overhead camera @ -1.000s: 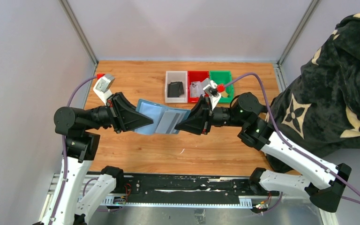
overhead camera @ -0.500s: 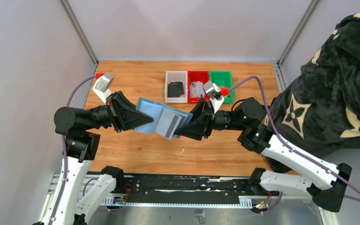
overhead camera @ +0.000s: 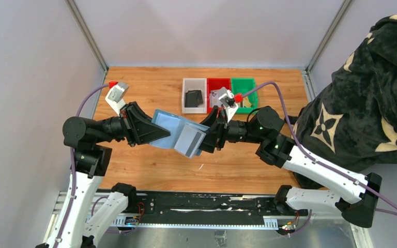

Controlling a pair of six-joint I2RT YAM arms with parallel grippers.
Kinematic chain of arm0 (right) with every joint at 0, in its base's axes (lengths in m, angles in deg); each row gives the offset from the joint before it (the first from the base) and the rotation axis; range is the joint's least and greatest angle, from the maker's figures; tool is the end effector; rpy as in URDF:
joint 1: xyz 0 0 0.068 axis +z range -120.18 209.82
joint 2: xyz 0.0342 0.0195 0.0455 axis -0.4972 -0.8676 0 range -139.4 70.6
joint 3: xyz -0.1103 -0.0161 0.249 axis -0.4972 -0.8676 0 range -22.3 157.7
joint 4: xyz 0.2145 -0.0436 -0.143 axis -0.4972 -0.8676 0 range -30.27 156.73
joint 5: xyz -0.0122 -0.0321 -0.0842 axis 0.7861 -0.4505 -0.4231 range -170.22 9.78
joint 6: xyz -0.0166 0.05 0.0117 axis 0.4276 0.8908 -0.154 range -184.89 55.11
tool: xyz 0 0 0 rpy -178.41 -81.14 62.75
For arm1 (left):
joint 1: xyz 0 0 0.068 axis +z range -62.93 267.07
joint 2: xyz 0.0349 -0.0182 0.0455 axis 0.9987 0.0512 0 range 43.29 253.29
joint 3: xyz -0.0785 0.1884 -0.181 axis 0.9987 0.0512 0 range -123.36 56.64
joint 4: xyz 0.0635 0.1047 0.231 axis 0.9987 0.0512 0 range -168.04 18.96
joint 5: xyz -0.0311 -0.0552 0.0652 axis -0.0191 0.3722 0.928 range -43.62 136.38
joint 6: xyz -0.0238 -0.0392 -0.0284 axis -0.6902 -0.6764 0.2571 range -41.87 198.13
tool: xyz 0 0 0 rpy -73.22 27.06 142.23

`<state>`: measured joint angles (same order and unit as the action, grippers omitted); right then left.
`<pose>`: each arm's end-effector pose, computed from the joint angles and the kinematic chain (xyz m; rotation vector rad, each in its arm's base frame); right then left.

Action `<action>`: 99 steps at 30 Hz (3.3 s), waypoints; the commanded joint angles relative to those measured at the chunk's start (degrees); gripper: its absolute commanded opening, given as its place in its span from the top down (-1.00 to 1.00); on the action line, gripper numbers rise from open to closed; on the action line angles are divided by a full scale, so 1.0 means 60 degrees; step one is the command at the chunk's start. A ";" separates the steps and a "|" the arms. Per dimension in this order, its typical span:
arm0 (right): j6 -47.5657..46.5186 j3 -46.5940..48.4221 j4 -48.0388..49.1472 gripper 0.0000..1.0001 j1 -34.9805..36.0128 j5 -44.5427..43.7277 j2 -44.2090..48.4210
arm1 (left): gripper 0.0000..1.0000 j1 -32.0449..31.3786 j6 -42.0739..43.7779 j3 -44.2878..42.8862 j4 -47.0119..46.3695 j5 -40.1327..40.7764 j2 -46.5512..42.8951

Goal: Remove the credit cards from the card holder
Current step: Remove the credit card from the card holder.

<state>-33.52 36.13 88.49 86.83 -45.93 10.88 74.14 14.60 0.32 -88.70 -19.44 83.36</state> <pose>0.1084 0.2039 0.4321 -0.8845 1.1832 1.6541 0.1052 -0.0574 0.4497 0.5878 1.5151 -1.6958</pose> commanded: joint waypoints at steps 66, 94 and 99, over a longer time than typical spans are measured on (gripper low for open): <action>-0.4670 0.4378 -0.7382 1.00 0.4152 -0.6622 -0.0681 | -0.03 -0.0041 0.3478 0.0929 0.1695 0.0474 -0.1394; -0.2630 0.3594 -0.5880 1.00 0.2047 -0.3591 -0.0690 | 0.21 -0.0571 0.3017 0.1187 0.1487 0.1583 -0.1539; -0.2059 0.3140 -0.5460 1.00 0.1528 -0.3117 -0.0320 | 0.26 -0.0577 0.3027 0.1170 0.1600 0.1498 -0.1523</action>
<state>-49.58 56.90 51.25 98.41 -68.05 6.33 71.10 32.28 6.94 -79.26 -11.36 74.53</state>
